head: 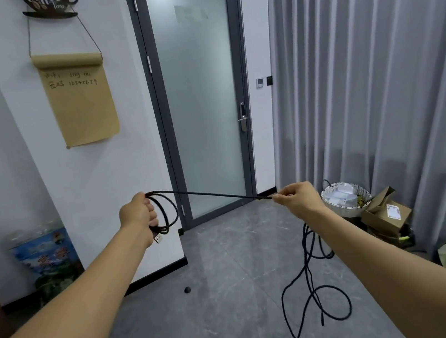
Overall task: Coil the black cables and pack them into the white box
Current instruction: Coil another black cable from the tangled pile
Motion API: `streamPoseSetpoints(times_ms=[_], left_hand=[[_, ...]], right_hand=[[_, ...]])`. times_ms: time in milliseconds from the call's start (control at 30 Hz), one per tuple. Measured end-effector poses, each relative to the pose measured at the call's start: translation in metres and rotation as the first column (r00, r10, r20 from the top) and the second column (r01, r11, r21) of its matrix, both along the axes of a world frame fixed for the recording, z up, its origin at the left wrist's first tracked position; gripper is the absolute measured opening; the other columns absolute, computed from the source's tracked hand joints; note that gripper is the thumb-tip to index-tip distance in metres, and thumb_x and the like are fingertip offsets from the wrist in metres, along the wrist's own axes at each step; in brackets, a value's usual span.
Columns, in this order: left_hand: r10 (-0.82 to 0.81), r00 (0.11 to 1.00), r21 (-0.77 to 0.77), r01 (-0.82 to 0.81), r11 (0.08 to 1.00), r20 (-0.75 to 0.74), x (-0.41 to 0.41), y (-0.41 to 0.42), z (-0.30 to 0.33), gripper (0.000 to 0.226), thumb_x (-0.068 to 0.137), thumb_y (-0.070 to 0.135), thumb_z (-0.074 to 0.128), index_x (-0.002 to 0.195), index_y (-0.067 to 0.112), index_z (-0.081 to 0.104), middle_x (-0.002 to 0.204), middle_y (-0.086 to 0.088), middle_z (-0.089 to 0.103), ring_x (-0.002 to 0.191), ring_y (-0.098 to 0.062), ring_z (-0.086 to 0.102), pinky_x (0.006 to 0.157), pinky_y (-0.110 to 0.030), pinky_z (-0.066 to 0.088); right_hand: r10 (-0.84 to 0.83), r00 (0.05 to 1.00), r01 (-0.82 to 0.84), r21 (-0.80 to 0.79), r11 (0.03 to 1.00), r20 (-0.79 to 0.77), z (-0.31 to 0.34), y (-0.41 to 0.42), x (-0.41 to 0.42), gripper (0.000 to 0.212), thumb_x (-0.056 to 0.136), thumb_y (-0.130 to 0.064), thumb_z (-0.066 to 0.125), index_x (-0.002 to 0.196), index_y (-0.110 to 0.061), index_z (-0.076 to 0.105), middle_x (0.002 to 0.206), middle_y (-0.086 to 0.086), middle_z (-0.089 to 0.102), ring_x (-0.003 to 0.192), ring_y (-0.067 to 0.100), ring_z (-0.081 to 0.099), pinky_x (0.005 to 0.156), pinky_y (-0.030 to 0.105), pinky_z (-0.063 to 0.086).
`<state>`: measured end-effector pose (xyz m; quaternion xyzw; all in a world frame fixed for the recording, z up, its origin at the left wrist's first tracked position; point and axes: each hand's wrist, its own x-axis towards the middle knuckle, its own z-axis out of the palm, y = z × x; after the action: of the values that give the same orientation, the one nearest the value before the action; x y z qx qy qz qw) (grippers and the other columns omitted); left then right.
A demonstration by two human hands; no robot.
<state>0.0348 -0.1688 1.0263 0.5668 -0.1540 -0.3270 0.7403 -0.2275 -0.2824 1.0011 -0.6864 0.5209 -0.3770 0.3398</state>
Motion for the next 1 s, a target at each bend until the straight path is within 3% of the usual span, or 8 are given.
streamPoseSetpoints(times_ms=[133, 300, 467, 567, 700, 767, 867, 1000], left_hand=[[0.001, 0.973, 0.047, -0.012, 0.999, 0.23, -0.006, -0.004, 0.001, 0.036, 0.098, 0.024, 0.033, 0.063, 0.018, 0.031, 0.046, 0.004, 0.03, 0.035, -0.009, 0.024, 0.043, -0.02, 0.02], [-0.074, 0.845, 0.135, 0.002, 0.991, 0.529, -0.027, -0.011, -0.004, 0.04, 0.102, 0.037, 0.022, 0.069, 0.016, 0.031, 0.063, -0.001, 0.033, 0.053, -0.016, 0.028, 0.052, -0.026, 0.025], [-0.215, 0.717, 0.195, 0.113, 0.974, 0.663, -0.053, -0.011, -0.01, 0.038, 0.103, 0.035, 0.023, 0.074, 0.015, 0.038, 0.065, -0.003, 0.045, 0.057, -0.016, 0.04, 0.05, -0.028, 0.031], [-0.334, 0.685, 0.21, 0.26, 0.942, 0.648, -0.067, -0.01, -0.014, 0.038, 0.104, 0.032, 0.026, 0.076, 0.013, 0.042, 0.066, -0.004, 0.051, 0.058, -0.015, 0.046, 0.059, -0.029, 0.038], [-0.498, 0.705, 0.178, 0.48, 0.859, 0.505, -0.081, -0.005, -0.017, 0.038, 0.104, 0.03, 0.027, 0.08, 0.009, 0.048, 0.063, -0.003, 0.051, 0.052, -0.013, 0.048, 0.058, -0.026, 0.042], [-0.576, 0.718, 0.125, 0.578, 0.806, 0.391, -0.087, -0.002, -0.015, 0.039, 0.104, 0.03, 0.027, 0.074, 0.012, 0.044, 0.053, 0.002, 0.045, 0.045, -0.011, 0.04, 0.052, -0.024, 0.037], [-0.665, 0.7, 0.041, 0.68, 0.732, 0.259, -0.089, -0.001, -0.012, 0.039, 0.104, 0.034, 0.026, 0.072, 0.015, 0.039, 0.049, 0.007, 0.034, 0.041, -0.007, 0.026, 0.05, -0.021, 0.03], [-0.719, 0.664, 0.023, 0.731, 0.682, 0.205, -0.086, 0.001, -0.007, 0.043, 0.103, 0.037, 0.026, 0.073, 0.013, 0.046, 0.048, 0.009, 0.027, 0.041, -0.005, 0.021, 0.044, -0.018, 0.025]], right_hand=[[0.013, 0.98, -0.047, -0.169, 0.984, -0.199, 0.003, 0.003, 0.01, 0.013, 0.087, -0.016, 0.063, 0.082, -0.008, 0.072, 0.069, 0.0, 0.062, 0.068, 0.017, 0.056, 0.063, 0.025, 0.044], [0.238, 0.839, -0.386, -0.228, 0.894, -0.488, 0.017, 0.025, 0.032, 0.013, 0.085, -0.013, 0.061, 0.083, -0.01, 0.074, 0.084, 0.001, 0.071, 0.079, 0.017, 0.064, 0.075, 0.033, 0.055], [0.461, 0.718, -0.619, -0.176, 0.766, -0.52, 0.031, 0.046, 0.05, 0.014, 0.087, -0.01, 0.06, 0.09, -0.008, 0.073, 0.089, -0.001, 0.07, 0.075, 0.006, 0.057, 0.072, 0.016, 0.043], [0.557, 0.738, -0.649, -0.173, 0.741, -0.381, 0.038, 0.051, 0.053, 0.013, 0.088, -0.012, 0.062, 0.092, -0.006, 0.073, 0.079, -0.003, 0.067, 0.065, -0.002, 0.054, 0.066, 0.009, 0.044], [0.593, 0.784, -0.62, -0.185, 0.762, -0.183, 0.044, 0.049, 0.047, 0.014, 0.088, -0.018, 0.063, 0.087, -0.007, 0.072, 0.086, 0.014, 0.071, 0.074, 0.013, 0.056, 0.078, 0.03, 0.05], [0.565, 0.816, -0.578, -0.201, 0.791, -0.123, 0.046, 0.045, 0.044, 0.016, 0.089, -0.019, 0.062, 0.085, -0.006, 0.07, 0.08, 0.017, 0.066, 0.073, 0.016, 0.053, 0.074, 0.034, 0.048], [0.51, 0.858, -0.511, -0.217, 0.832, -0.067, 0.047, 0.039, 0.039, 0.014, 0.088, -0.023, 0.064, 0.076, -0.016, 0.066, 0.067, 0.007, 0.055, 0.064, 0.015, 0.044, 0.062, 0.027, 0.039], [0.476, 0.878, -0.463, -0.186, 0.867, 0.035, 0.043, 0.035, 0.032, 0.016, 0.085, -0.027, 0.067, 0.075, -0.017, 0.058, 0.06, -0.003, 0.051, 0.053, 0.009, 0.04, 0.052, 0.021, 0.034]])
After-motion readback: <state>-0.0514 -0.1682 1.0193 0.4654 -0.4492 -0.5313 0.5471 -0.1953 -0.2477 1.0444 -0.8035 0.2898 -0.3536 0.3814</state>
